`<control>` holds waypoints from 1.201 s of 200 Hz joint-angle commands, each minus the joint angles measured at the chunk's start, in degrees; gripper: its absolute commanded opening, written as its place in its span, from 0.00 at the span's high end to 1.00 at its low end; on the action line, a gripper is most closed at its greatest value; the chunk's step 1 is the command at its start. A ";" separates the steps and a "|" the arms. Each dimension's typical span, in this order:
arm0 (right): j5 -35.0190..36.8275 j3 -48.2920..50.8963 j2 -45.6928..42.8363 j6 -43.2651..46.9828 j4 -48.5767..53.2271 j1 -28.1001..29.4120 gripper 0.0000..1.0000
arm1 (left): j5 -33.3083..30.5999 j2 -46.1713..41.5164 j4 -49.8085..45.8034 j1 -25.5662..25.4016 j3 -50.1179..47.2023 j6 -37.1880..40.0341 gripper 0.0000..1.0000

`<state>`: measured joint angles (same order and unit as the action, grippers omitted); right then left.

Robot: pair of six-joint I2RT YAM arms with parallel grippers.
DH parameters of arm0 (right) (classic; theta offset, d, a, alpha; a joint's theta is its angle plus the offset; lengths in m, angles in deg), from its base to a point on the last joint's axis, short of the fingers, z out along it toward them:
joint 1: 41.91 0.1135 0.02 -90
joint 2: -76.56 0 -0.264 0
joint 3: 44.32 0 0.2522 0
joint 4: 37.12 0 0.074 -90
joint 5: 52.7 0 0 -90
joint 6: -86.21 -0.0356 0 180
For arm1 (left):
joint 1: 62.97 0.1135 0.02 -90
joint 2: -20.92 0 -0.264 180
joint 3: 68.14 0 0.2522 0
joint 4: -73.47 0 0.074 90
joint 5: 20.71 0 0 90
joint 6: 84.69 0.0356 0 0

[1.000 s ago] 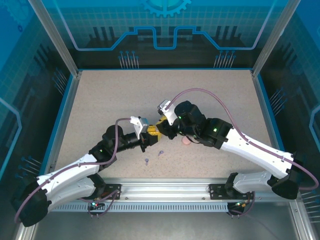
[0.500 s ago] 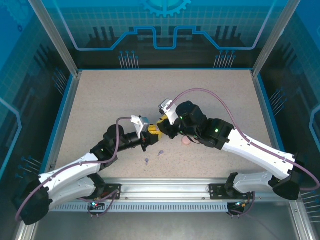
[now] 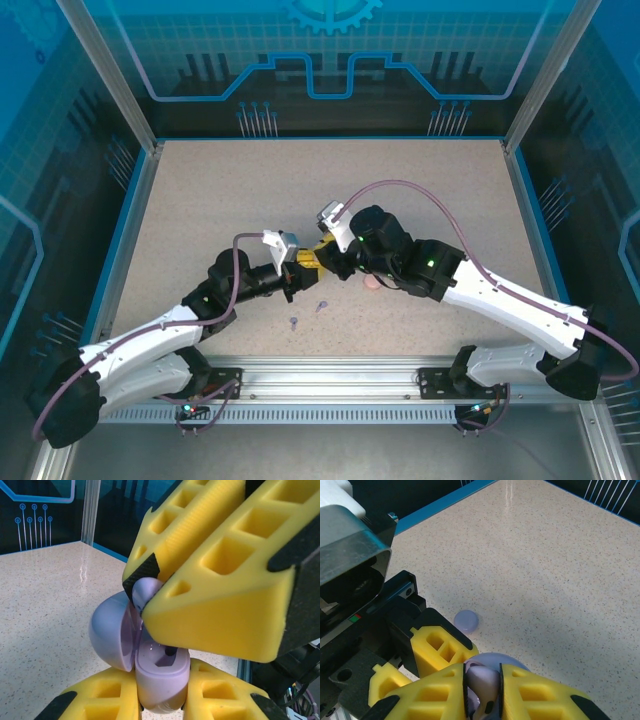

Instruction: Insert wireless bluetooth earbuds into charging case

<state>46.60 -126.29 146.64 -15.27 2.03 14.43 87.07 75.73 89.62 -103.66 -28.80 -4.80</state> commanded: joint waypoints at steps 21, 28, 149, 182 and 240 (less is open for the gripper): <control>1.38 1.14 -0.83 0.28 -0.65 0.93 0.79 | 0.41 0.10 2.20 -0.43 2.54 -1.00 1.00; 1.38 1.23 -0.85 0.32 -0.69 0.97 0.78 | 0.41 0.08 2.23 -0.39 2.54 -0.97 1.00; -3.81 -5.88 -2.54 -2.86 4.70 -2.86 0.45 | -0.53 0.09 2.07 -0.46 0.72 3.35 1.00; -7.76 -4.15 -6.47 -6.14 4.90 -7.87 0.31 | -1.30 -1.39 2.13 -0.42 -0.51 4.83 1.00; -8.82 4.08 -11.28 -14.79 7.62 -18.67 0.28 | -3.07 -8.16 -0.44 -0.41 -2.88 9.14 1.00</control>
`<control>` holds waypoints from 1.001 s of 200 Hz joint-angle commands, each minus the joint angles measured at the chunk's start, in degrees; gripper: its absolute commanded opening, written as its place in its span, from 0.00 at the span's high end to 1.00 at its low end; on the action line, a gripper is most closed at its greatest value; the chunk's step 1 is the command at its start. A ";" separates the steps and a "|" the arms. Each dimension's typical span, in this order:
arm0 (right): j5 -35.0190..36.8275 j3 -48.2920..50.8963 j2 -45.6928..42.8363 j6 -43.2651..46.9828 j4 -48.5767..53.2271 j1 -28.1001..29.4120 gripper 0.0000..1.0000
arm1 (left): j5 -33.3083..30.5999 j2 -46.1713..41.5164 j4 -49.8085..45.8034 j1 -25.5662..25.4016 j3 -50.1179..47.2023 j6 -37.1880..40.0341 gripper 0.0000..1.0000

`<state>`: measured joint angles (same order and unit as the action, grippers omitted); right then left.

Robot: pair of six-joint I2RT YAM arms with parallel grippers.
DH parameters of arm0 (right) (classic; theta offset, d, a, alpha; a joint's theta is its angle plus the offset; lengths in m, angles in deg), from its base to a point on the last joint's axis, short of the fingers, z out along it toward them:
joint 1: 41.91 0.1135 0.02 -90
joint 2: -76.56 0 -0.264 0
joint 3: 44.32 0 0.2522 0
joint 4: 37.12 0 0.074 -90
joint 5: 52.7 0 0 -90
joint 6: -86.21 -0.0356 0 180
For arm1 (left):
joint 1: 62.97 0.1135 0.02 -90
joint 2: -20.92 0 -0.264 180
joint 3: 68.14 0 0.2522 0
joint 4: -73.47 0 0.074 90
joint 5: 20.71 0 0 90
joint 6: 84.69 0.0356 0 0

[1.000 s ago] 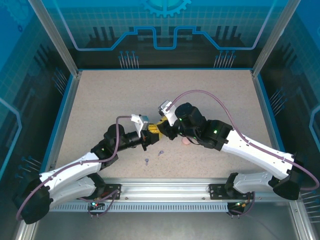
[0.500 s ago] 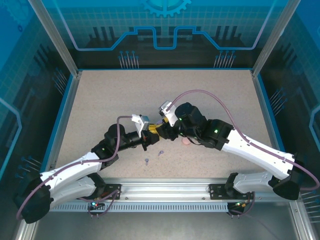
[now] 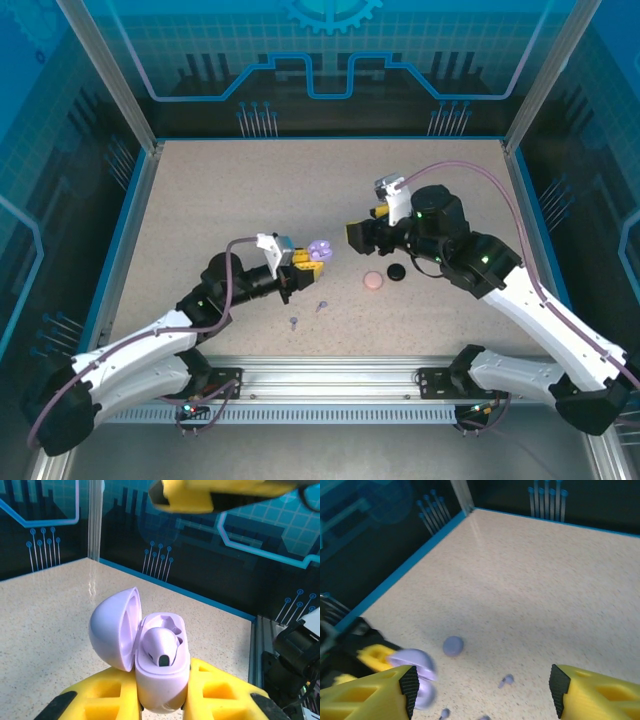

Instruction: Insert wireless bluetooth earbuds into charging case

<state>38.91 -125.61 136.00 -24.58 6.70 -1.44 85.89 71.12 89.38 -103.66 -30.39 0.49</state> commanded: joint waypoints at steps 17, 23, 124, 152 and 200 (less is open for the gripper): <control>-0.50 5.25 0.15 -8.14 4.43 -4.07 0.29 | -2.86 -6.11 -1.47 -0.42 -1.81 5.48 1.00; -0.40 5.79 0.74 -8.59 4.86 -4.18 0.29 | -3.09 -6.98 -2.03 -0.43 -1.77 5.88 1.00; 1.59 6.25 21.05 -11.24 0.55 0.82 0.34 | -4.31 -15.88 -10.81 -0.36 0.81 7.02 1.00; 0.99 3.63 27.23 -10.63 -1.13 1.67 0.35 | -4.57 -17.08 -10.91 -0.41 0.33 6.41 1.00; -1.47 -2.33 37.67 -9.56 -2.28 2.69 0.36 | -5.79 -19.40 -12.31 -0.41 0.12 5.76 1.00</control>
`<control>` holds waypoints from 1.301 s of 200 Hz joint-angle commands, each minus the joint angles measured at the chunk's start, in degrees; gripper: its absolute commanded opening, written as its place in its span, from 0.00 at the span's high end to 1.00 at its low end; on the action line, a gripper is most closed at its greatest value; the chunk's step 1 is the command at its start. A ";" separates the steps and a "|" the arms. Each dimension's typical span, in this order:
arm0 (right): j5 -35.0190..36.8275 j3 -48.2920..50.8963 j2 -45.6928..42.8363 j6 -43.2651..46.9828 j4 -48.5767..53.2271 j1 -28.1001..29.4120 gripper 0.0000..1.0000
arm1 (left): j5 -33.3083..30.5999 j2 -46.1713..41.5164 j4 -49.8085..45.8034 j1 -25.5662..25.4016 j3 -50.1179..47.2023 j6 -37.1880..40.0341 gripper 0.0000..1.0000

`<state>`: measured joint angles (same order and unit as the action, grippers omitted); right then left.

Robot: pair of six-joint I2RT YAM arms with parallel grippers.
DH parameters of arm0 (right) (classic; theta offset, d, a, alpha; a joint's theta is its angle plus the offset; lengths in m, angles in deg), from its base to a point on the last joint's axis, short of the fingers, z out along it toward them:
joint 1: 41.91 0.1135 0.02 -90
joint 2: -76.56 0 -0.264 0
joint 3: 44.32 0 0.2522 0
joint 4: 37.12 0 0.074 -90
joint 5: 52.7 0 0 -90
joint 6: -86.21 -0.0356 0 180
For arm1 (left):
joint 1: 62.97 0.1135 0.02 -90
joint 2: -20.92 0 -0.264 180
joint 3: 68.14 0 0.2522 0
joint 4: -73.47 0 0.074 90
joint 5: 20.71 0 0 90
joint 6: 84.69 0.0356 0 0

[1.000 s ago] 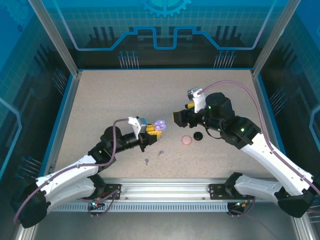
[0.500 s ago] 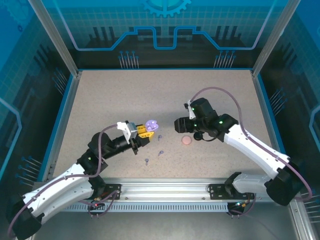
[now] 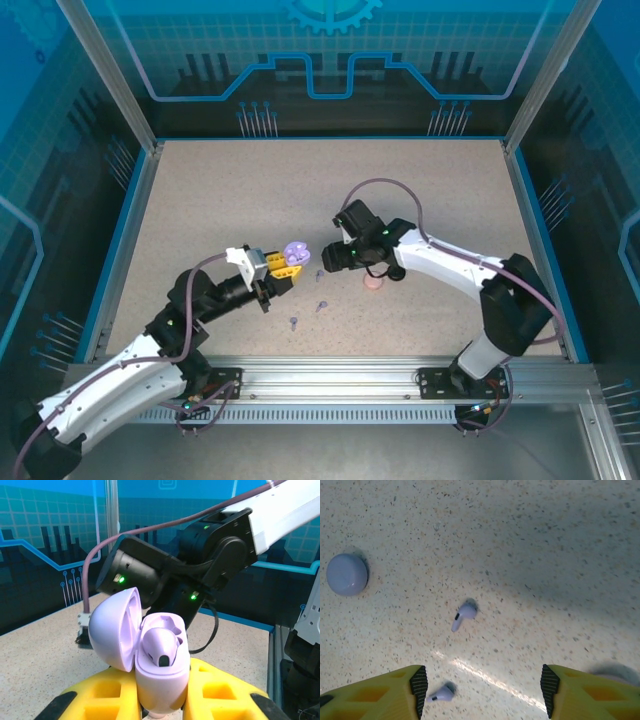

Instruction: Insert wireless bluetooth earbuds into charging case

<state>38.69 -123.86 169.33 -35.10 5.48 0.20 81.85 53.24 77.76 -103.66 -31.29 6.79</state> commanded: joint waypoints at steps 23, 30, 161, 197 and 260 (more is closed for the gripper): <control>-1.87 -6.71 8.84 0.89 -0.24 1.68 0.38 | -2.34 -2.31 -1.49 -0.39 0.90 -0.60 1.00; -1.99 -7.27 10.01 0.84 -0.27 1.92 0.39 | -2.49 -2.39 -1.70 -0.45 0.89 -0.46 1.00; -2.13 -14.25 22.42 1.14 4.47 3.46 0.51 | -2.89 -2.60 -2.14 -0.42 0.91 -0.15 1.00; -2.29 -14.81 23.62 1.16 4.93 3.56 0.55 | -2.93 -2.52 -2.00 -0.42 0.87 -0.23 1.00; -2.80 -15.25 24.78 1.11 5.63 4.19 0.60 | -2.98 -2.46 -2.06 -0.39 0.67 -0.33 1.00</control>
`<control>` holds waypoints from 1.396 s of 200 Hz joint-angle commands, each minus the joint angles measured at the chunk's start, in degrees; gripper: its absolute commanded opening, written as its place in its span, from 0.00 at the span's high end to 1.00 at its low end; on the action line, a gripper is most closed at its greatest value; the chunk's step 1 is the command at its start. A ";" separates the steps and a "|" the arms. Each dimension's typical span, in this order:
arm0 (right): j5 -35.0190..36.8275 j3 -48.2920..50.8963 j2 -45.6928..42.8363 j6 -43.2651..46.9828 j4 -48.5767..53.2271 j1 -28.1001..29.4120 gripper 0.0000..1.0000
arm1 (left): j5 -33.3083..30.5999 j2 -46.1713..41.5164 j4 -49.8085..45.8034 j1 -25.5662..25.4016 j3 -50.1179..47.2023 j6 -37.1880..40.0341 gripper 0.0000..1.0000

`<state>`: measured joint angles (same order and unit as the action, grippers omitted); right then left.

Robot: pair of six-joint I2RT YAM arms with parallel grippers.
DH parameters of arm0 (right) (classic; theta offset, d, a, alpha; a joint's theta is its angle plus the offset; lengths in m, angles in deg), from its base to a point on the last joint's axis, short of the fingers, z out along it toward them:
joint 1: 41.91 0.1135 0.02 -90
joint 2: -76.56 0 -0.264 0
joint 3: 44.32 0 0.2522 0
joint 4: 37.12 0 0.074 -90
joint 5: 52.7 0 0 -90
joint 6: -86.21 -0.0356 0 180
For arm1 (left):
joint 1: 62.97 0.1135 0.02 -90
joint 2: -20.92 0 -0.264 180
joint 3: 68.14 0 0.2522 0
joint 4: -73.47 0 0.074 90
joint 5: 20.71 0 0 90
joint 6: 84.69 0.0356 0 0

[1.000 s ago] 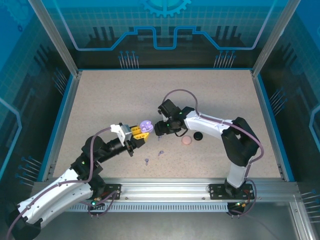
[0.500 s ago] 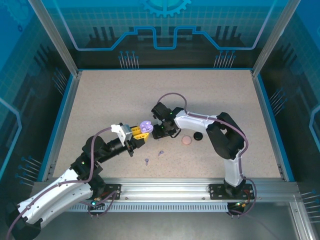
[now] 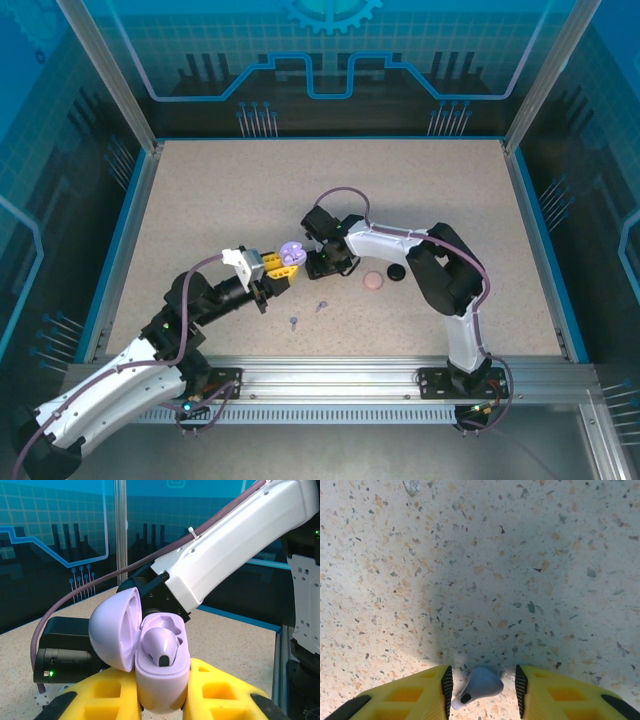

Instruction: Insert wireless bluetooth earbuds into charging case

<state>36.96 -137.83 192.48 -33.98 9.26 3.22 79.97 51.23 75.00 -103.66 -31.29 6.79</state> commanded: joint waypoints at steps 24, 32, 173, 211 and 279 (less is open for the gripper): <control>-1.49 -1.34 2.09 -0.09 1.96 1.45 0.61 | -1.17 -0.47 0.62 -0.46 0.69 -0.33 1.00; -1.55 -1.31 2.13 -0.13 1.99 1.58 0.62 | -1.12 -0.43 0.59 -0.39 0.67 -0.39 1.00; -0.98 -0.50 0.88 0.18 3.46 2.82 0.70 | -1.23 -0.42 0.35 -0.43 0.73 -0.77 1.00; -1.25 0.09 -0.40 0.37 2.49 2.86 0.73 | -1.40 -0.42 -0.13 -0.36 0.78 -0.67 1.00; 0.33 5.13 -10.40 1.01 -0.89 1.07 0.75 | -1.45 0.01 0.22 -0.41 0.44 -0.82 1.00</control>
<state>37.25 -134.14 187.45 -33.76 9.43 4.90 79.51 51.25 74.96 -103.66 -31.29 6.77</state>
